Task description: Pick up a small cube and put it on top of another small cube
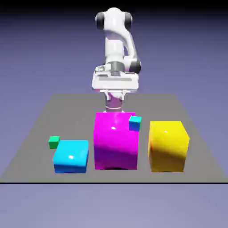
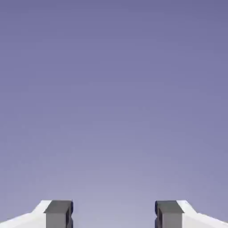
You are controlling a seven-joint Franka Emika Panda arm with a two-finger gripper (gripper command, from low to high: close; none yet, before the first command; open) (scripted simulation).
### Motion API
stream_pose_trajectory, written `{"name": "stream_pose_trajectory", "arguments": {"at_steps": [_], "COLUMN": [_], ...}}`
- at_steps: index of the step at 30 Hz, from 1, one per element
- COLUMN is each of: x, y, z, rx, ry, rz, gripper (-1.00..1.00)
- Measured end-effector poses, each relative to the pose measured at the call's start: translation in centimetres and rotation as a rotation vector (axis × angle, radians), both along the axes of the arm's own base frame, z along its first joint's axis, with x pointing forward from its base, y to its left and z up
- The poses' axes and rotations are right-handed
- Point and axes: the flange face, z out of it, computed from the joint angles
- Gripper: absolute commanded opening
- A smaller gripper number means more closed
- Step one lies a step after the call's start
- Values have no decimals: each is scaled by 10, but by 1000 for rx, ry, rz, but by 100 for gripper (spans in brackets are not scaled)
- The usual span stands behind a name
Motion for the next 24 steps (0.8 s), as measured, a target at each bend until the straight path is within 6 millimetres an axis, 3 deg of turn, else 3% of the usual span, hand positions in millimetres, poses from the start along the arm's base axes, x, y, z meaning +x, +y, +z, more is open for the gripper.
{"name": "stream_pose_trajectory", "arguments": {"at_steps": [4, 8, 12, 15, 17, 21, 24], "x": [10, 3, -20, -55, -72, -128, -137], "y": [-69, -139, -206, -260, -280, -327, -333], "z": [-42, -87, -134, -170, -194, -243, -261], "rx": [95, 196, 304, 395, 447, 569, 585], "ry": [134, 256, 368, 443, 497, 593, 607], "rz": [-245, -499, -759, -978, -1089, -1354, -1391], "gripper": [0, 0, 0, 0, 0, 0, 0]}}
